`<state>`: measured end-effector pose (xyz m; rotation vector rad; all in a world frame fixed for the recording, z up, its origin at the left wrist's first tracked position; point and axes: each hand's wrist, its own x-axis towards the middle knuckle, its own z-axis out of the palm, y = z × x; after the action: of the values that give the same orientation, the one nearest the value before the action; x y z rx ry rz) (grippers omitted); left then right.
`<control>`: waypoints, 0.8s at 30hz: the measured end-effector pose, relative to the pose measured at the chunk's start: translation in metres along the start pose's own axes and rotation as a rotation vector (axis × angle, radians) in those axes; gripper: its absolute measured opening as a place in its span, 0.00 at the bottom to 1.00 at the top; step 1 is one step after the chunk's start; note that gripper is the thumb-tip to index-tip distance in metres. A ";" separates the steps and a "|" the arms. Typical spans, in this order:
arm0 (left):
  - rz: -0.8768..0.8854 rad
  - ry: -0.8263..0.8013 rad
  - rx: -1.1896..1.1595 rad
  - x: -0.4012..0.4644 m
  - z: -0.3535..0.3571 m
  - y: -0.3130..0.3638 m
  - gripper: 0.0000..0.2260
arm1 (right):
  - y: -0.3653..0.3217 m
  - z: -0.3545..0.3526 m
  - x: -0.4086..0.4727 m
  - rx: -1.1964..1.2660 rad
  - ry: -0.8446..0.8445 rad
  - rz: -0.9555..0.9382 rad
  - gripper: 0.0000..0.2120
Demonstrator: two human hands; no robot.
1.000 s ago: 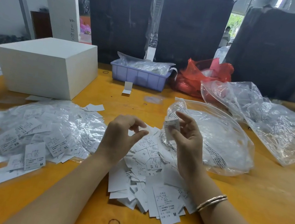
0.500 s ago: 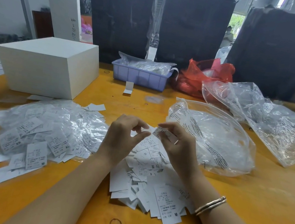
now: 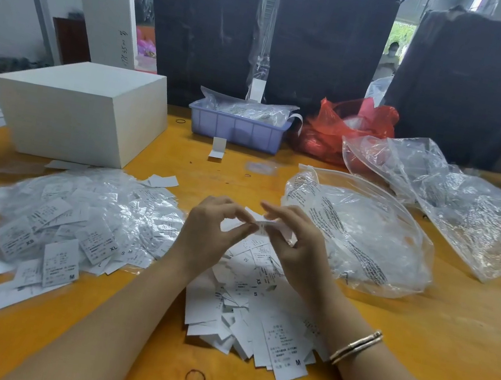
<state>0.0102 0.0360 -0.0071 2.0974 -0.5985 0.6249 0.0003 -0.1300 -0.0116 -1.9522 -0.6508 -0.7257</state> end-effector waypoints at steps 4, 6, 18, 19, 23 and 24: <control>-0.106 0.000 -0.137 0.002 -0.003 0.002 0.05 | 0.004 -0.006 0.001 0.084 0.079 0.193 0.13; -0.111 -0.014 -0.142 0.002 -0.003 0.002 0.03 | 0.005 -0.008 0.001 0.058 0.059 0.171 0.12; -0.043 0.005 -0.112 0.001 -0.002 -0.001 0.06 | 0.004 -0.010 0.000 0.122 -0.038 0.182 0.13; -0.040 -0.001 -0.123 0.000 -0.002 -0.001 0.07 | 0.003 -0.010 -0.001 0.118 -0.052 0.173 0.13; -0.028 -0.030 -0.158 0.000 -0.003 -0.001 0.09 | 0.002 -0.010 -0.001 0.111 -0.080 0.170 0.14; -0.028 -0.039 -0.162 0.000 -0.003 -0.001 0.09 | 0.002 -0.010 -0.001 0.113 -0.088 0.173 0.15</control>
<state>0.0101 0.0393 -0.0061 1.9663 -0.6200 0.5043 -0.0017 -0.1399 -0.0093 -1.9163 -0.5551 -0.4882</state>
